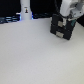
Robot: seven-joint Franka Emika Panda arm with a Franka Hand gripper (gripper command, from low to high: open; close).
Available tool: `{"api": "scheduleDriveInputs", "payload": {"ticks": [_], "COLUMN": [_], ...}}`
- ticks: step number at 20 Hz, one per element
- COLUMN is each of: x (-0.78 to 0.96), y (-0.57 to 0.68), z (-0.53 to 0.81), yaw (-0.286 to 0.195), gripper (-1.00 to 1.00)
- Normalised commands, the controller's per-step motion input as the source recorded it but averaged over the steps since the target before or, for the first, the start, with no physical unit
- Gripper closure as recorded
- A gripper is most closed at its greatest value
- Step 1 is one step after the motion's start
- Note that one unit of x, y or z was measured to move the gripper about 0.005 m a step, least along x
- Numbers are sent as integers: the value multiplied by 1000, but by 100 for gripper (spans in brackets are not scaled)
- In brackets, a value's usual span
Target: Open the kcup holder, insert the kcup into the holder, and close the kcup holder
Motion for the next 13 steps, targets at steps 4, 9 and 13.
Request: {"api": "scheduleDriveInputs", "payload": {"ticks": [4,9,13], "x": [33,45,72], "y": [-19,-7,-13], "z": [13,12,61], "yaw": [-11,-7,-16], "gripper": [-100,-100,-100]}}
